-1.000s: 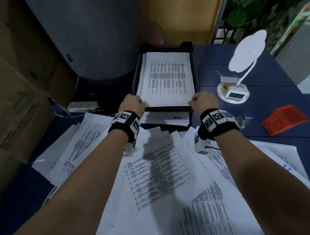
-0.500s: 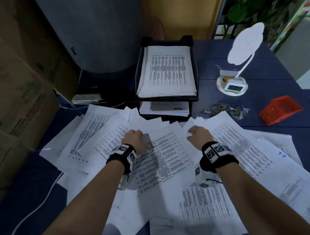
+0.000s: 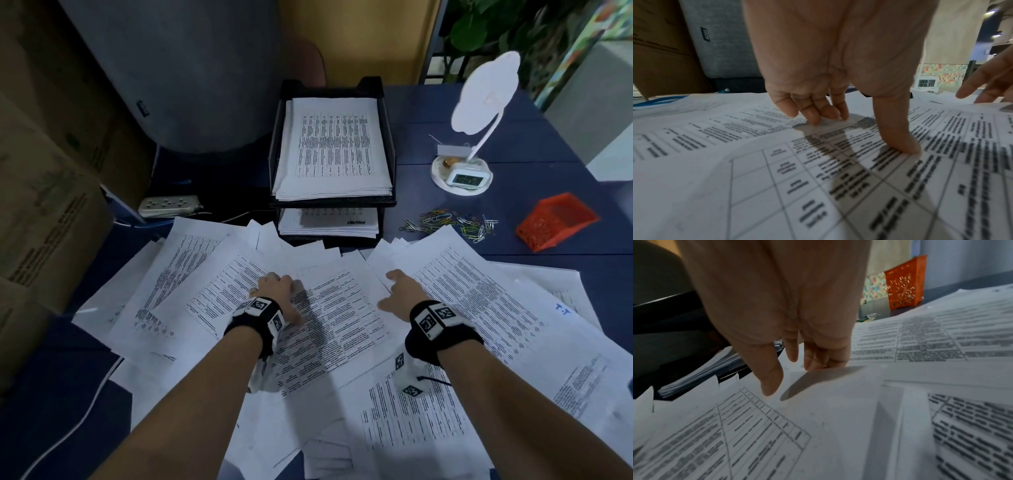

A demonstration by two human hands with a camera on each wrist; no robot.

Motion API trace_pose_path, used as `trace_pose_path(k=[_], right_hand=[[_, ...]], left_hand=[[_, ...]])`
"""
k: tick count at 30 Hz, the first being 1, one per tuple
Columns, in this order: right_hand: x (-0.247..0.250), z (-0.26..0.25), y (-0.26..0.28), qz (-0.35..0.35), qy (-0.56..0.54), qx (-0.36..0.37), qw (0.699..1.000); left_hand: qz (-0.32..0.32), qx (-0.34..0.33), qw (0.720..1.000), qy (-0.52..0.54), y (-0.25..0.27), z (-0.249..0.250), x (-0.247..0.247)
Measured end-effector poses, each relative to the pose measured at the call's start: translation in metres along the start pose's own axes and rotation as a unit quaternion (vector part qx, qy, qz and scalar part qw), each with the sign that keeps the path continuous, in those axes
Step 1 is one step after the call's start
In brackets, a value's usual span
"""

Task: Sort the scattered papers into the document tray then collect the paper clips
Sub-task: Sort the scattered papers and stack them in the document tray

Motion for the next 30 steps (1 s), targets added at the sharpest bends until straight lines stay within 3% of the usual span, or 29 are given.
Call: trace_pose_path(k=[6,12,15,17,19,20,23,30], right_hand=[[0.004,0.0,0.001,0.005,-0.039,0.032,0.999],[0.001,0.002,0.004,0.005,-0.072,0.053,0.996],[0.008,0.007,0.006,0.002,-0.078,0.027,0.997],[0.014,0.014,0.006,-0.005,-0.058,-0.001,0.998],[0.019,0.018,0.005,0.018,-0.116,-0.023,0.993],[0.023,0.018,0.007,0.034,-0.198,-0.03,0.979],[0.03,0.011,0.011,0.068,-0.426,-0.024,0.902],[0.055,-0.031,0.024,0.079,-0.595,0.067,0.797]], left_hand=[[0.007,-0.016,0.999,0.034,0.002,0.001,-0.001],[0.056,-0.062,0.994,0.064,0.002,0.007,0.006],[0.039,-0.063,0.979,0.187,0.004,0.007,0.014],[0.045,-0.045,0.954,0.292,0.005,0.001,0.019],[0.06,-0.027,0.921,0.385,0.008,-0.007,0.024],[0.066,-0.024,0.901,0.427,0.01,-0.011,0.026],[0.087,-0.047,0.845,0.525,0.015,-0.018,0.038],[0.142,-0.079,0.738,0.655,0.032,-0.007,0.069]])
Point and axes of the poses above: each hand's wrist, its own y-axis away from the middle knuckle, its own x-axis out of the back of the hand, z = x × y, the point moved 2 cm from there along -y, towards the middle knuckle, and after that the axes turned 9 degrees about y, right-handed, at the moved point
